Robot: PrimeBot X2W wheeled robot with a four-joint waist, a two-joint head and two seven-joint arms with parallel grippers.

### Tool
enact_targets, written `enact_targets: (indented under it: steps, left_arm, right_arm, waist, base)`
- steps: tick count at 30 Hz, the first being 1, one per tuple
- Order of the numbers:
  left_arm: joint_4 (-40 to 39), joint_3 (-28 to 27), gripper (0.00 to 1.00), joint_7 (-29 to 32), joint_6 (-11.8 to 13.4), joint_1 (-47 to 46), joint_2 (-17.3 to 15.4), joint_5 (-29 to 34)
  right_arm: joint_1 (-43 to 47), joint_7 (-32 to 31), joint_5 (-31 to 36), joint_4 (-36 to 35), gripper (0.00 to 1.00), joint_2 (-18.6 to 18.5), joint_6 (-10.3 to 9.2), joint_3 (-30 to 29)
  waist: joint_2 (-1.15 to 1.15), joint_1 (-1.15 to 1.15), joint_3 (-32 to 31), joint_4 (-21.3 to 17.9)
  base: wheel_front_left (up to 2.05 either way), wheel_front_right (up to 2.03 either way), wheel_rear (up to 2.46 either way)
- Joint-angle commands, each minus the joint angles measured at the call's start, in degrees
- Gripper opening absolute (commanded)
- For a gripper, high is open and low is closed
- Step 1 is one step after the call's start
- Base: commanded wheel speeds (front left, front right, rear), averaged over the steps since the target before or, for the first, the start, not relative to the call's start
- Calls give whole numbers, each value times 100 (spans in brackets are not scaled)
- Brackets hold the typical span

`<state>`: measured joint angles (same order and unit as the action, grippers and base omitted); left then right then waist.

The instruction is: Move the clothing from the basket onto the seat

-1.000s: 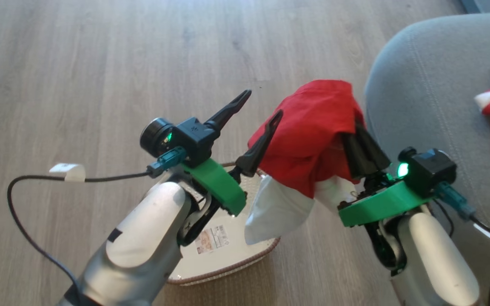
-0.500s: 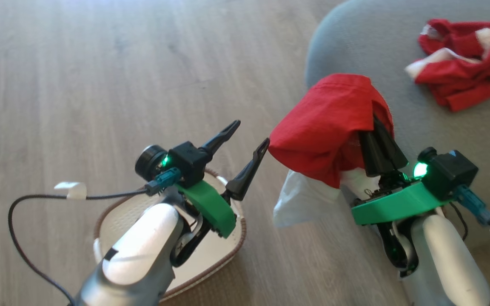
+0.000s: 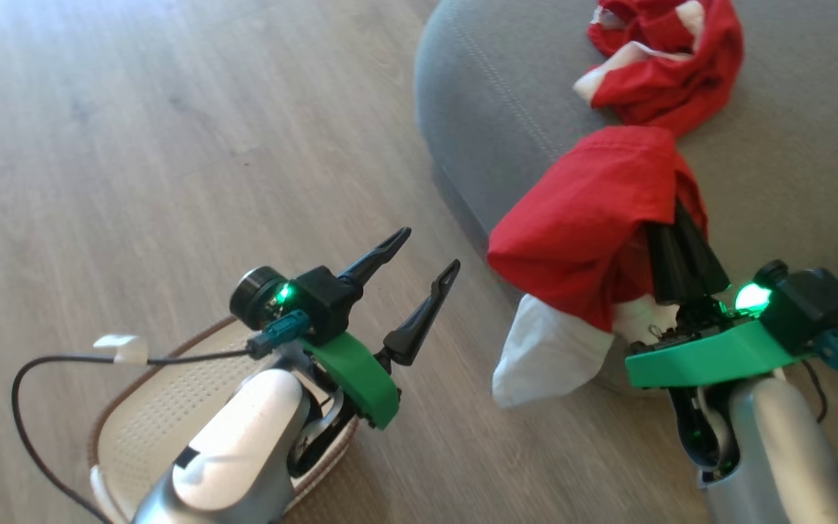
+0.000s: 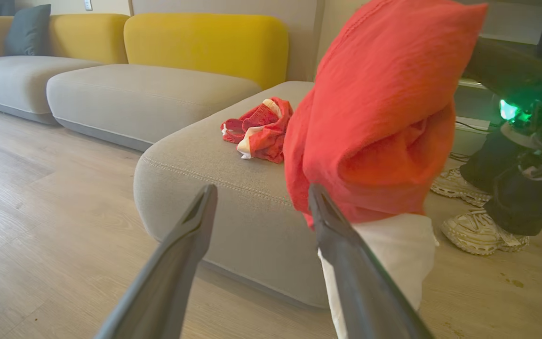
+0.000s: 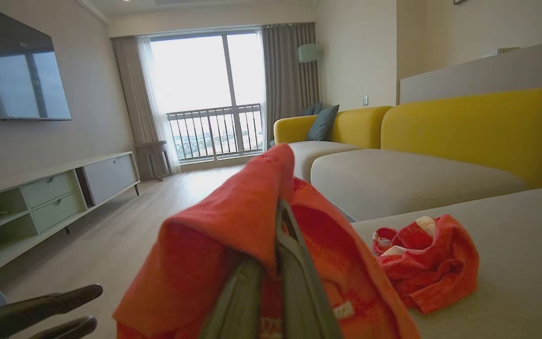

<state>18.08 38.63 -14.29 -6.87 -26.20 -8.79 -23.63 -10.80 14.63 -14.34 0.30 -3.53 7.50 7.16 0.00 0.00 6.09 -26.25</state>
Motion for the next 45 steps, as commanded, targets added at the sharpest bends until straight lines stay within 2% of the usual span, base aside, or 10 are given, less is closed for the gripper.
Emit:
enact_targets:
  steps: [1, 11, 19, 27, 32, 37, 45]
  left_arm:
    - [-220, -248, 100, -70, -2, -76, -106, 54]
    - [-560, -378, 100, -71, -31, 0, -188, 262]
    - [-816, -284, 100, -71, -51, -66, -345, 322]
    - [-1118, -33, 100, -66, -59, -234, -763, 273]
    - [-1436, 189, 100, 4, -60, -420, -1162, 208]
    - [-1794, 398, 100, 72, -61, -609, -1437, 203]
    - [-2384, 643, 100, 140, -61, -898, -1775, 154]
  right_arm:
    - [-55, 37, -61, -288, 0, 65, -1, 76]
    - [46, 37, -60, -612, 0, 65, -1, -363]
    - [-497, 37, 494, -758, 0, 65, -1, -899]
    - [-1612, 37, 1044, -568, 0, -232, -1, -1823]
    - [-2622, -18, 1420, 129, 0, -600, -1, -2408]
    - [-3569, -371, 1672, 630, 0, -826, -1, -2966]
    - [-4793, -1357, 2359, 891, 0, -1277, -1, -4063]
  waist:
    - [0, 0, 56, -142]
    - [0, 0, 410, -303]
    - [0, 0, 895, -214]
    - [0, 0, 1641, -93]
    - [0, 0, 2240, 22]
    - [0, 0, 2714, 188]
    - [0, 0, 3455, 566]
  base:
    - [0, 0, 0]
    - [0, 0, 0]
    - [0, 0, 0]
    - [0, 0, 0]
    - [0, 0, 0]
    - [0, 0, 0]
    - [0, 0, 0]
